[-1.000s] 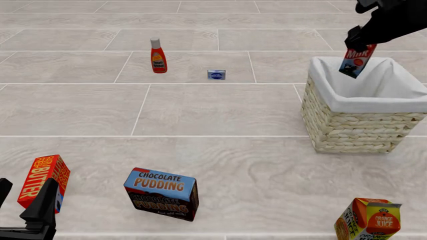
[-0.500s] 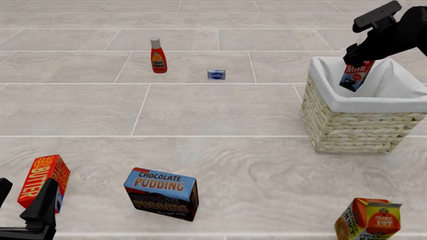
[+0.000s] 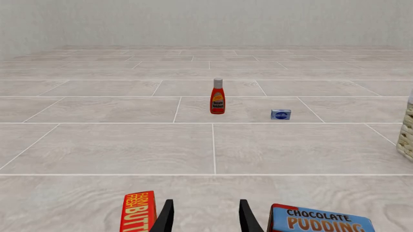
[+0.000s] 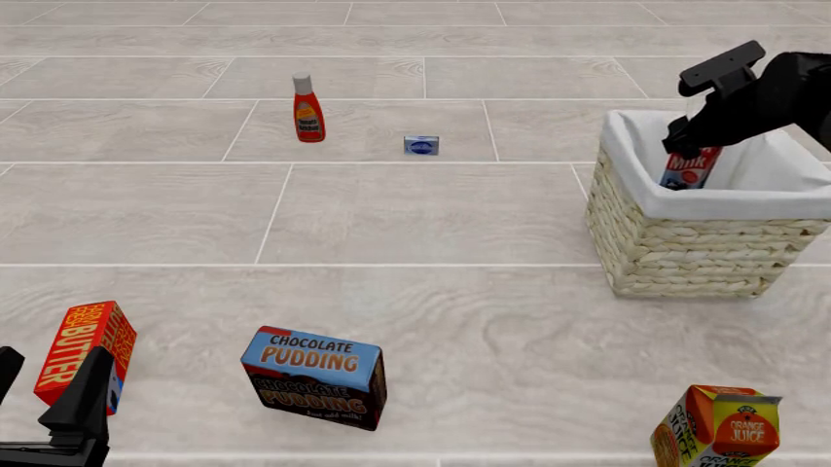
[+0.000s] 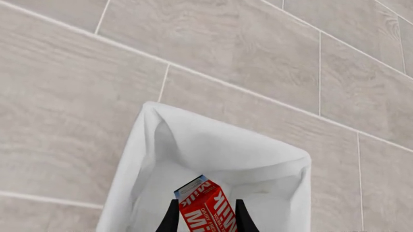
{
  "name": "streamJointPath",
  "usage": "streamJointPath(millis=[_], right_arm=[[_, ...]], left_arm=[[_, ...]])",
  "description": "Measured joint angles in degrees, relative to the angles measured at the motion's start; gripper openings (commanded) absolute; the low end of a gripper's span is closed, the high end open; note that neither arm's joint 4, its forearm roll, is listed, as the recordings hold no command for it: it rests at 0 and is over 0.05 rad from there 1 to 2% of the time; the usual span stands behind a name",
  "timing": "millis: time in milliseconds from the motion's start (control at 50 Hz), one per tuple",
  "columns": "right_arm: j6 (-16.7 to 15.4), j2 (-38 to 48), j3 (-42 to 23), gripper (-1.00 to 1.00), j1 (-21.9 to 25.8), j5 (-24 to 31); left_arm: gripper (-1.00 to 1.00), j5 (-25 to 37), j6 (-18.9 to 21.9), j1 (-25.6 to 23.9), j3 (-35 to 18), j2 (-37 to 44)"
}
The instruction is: Pick the milk and place it in the basket.
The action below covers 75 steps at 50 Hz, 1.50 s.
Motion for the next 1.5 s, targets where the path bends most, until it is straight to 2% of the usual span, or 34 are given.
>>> streamJointPath(millis=[500, 520, 1500], right_arm=[[-1.0, 1.3, 3.7, -1.00, -0.8, -2.1], [-1.1, 1.3, 3.7, 1.00, -0.8, -2.1], [0.1, -5.7, 5.5, 1.00, -0.9, -1.0]], left_arm=[[1.00, 0.0, 0.0, 0.0, 0.0, 0.0], [1.00, 0.0, 0.0, 0.0, 0.0, 0.0], [1.00, 0.0, 0.0, 0.0, 0.0, 0.0]])
